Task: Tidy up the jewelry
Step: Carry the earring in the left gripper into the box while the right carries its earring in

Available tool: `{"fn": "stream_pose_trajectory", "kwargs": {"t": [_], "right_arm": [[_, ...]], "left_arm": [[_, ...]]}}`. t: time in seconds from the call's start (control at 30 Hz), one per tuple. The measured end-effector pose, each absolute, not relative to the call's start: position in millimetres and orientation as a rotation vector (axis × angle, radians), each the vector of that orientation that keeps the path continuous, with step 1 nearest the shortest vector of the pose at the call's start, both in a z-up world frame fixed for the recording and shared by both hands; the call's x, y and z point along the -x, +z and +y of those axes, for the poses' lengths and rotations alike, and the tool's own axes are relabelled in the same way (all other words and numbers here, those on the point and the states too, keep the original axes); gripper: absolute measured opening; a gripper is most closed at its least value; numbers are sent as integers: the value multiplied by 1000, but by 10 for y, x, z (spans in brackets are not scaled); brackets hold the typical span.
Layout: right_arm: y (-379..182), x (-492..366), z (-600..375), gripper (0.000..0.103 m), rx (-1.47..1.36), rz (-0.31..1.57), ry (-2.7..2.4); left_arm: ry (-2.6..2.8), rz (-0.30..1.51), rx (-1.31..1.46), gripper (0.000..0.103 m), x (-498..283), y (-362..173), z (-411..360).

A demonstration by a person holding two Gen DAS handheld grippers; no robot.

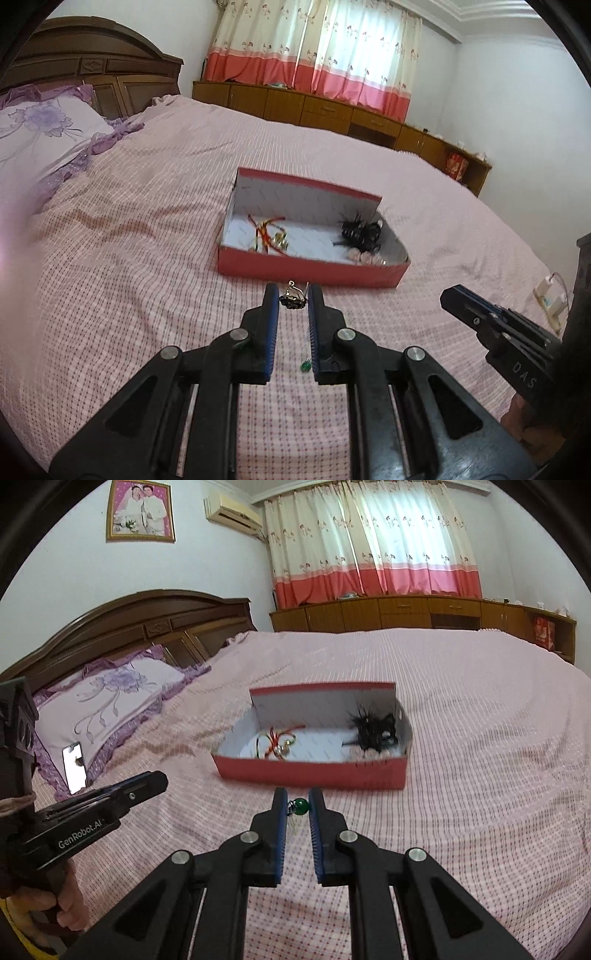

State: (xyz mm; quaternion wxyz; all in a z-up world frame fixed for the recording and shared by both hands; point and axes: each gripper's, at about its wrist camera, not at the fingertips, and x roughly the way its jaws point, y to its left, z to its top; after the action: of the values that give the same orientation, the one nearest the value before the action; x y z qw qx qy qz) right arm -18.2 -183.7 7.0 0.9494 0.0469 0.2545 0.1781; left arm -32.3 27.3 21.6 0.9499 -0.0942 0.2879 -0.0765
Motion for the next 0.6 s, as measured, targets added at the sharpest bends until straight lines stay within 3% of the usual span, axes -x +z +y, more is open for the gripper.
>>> {"fn": "stream_pose_trajectory", "kwargs": {"t": [0.6], "right_arm": [[296, -321, -1891, 13, -106, 481, 348]], "left_arm": [[-177, 545, 192, 7, -230, 422, 180]]}}
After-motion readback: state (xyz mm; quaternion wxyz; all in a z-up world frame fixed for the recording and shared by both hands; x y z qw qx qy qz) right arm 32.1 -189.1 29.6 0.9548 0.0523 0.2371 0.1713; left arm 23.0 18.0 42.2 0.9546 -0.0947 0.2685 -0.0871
